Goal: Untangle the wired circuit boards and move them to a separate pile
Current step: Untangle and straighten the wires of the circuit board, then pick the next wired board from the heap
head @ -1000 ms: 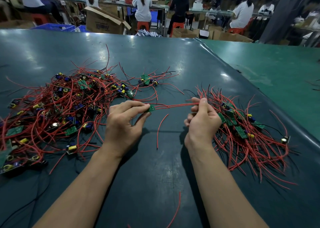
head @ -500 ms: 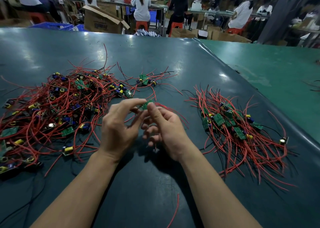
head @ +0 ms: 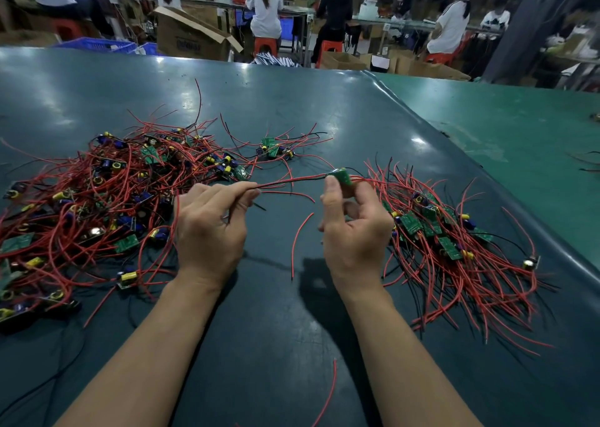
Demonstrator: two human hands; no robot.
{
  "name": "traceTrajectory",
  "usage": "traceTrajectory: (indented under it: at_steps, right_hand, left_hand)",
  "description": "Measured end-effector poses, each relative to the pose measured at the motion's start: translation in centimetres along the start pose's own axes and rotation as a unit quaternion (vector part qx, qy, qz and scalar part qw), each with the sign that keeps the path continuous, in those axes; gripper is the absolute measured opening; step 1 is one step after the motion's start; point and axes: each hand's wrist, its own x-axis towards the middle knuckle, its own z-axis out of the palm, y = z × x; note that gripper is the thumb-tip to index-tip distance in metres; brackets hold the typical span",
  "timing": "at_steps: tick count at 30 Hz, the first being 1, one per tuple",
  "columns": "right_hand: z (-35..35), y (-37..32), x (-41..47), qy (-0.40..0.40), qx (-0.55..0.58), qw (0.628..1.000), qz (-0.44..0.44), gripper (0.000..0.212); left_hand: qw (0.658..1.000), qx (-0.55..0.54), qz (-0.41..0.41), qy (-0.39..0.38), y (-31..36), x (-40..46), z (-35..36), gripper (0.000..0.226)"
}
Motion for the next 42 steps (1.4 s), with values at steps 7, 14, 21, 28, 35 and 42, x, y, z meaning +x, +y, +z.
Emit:
traceTrajectory:
  at_steps: [7, 14, 21, 28, 35, 42]
  right_hand:
    - [-1.5, 0.4, 2.4, 0.252, 0.216, 0.925, 0.184, 0.032]
    - [-1.0, 1.4, 2.0, 0.208, 0.216, 0.892, 0.337, 0.032]
    - [0.2, 1.2, 1.2, 0.102, 0.180, 0.932, 0.297, 0.047]
    - [1.0, 0.7, -0.1, -0.028, 0.132, 0.959, 0.249, 0.061]
    - [0.7, 1.1, -0.1, -0.048, 0.126, 0.956, 0.260, 0.066]
    - [0.1, 1.0, -0.2, -0.054, 0.130, 0.953, 0.269, 0.071]
  left_hand:
    - [0.993, -0.024, -0.114, -0.014, 0.5, 0.1, 0.0, 0.025]
    - [0.995, 0.035, -0.090, -0.037, 0.9, 0.2, -0.1, 0.017]
    - [0.952, 0.248, -0.148, -0.096, -0.6, 0.6, -1.1, 0.022]
    - [0.889, 0.319, -0.299, -0.137, -1.6, 0.3, -1.4, 0.042]
    - [0.910, 0.228, -0.329, -0.106, -2.8, 0.5, -2.0, 0.032]
    - [0.881, 0.306, -0.322, -0.163, -3.1, 0.9, -1.1, 0.034]
